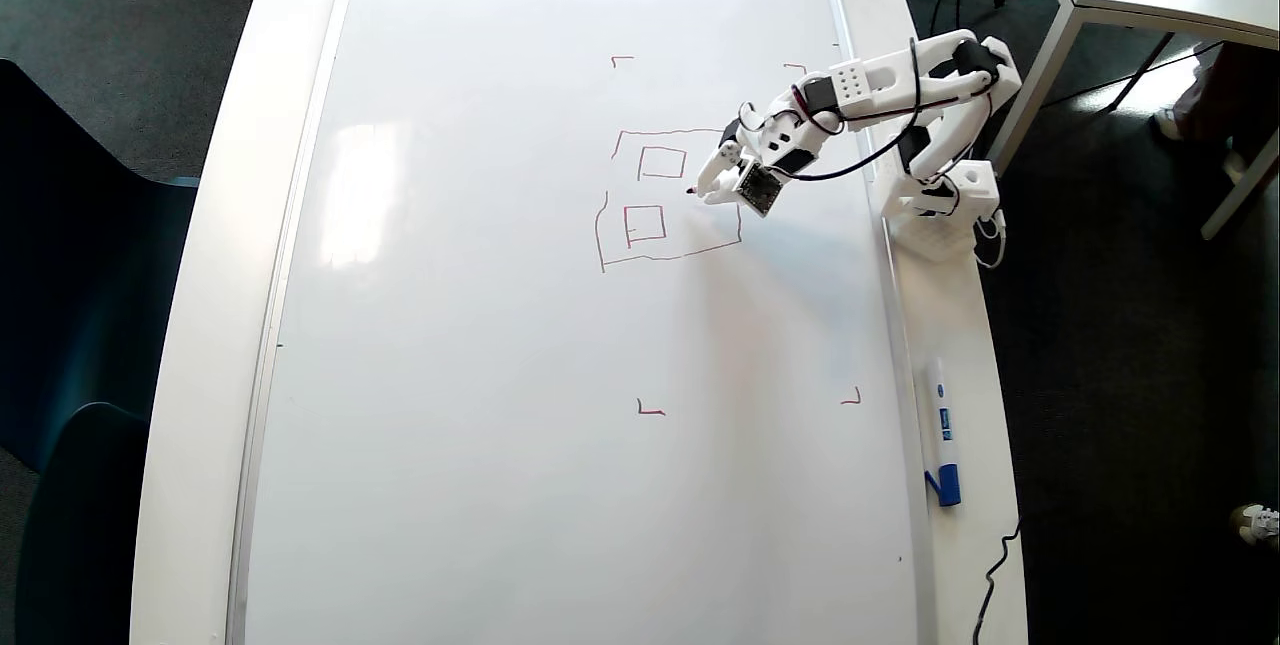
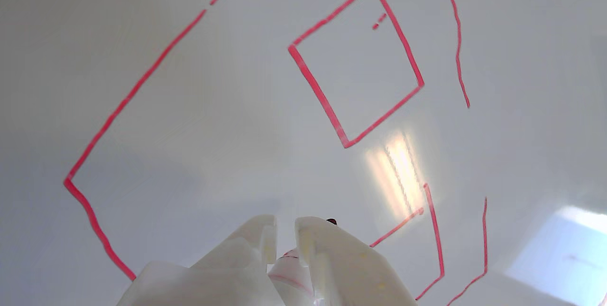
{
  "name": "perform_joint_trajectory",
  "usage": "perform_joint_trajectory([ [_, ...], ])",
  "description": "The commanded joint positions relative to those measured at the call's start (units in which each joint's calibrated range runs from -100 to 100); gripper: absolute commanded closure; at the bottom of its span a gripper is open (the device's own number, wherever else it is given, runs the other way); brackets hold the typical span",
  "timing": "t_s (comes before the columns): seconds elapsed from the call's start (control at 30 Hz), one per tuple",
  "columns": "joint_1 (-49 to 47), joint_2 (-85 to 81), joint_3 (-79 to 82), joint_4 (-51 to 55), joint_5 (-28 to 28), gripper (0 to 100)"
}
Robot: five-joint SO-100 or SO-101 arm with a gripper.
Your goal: Draw on a whiteboard a robot head using a pen attached to the gripper
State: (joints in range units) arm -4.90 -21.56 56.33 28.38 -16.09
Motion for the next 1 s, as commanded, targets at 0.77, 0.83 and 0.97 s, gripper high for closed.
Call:
perform_joint_trajectory([
  [0.77,-4.12,4.91,-1.54,-3.53,-2.25,99],
  [0.83,-4.12,5.08,-1.63,-3.53,-2.25,99],
  [0.97,-4.12,5.16,-1.72,-3.53,-2.25,99],
])
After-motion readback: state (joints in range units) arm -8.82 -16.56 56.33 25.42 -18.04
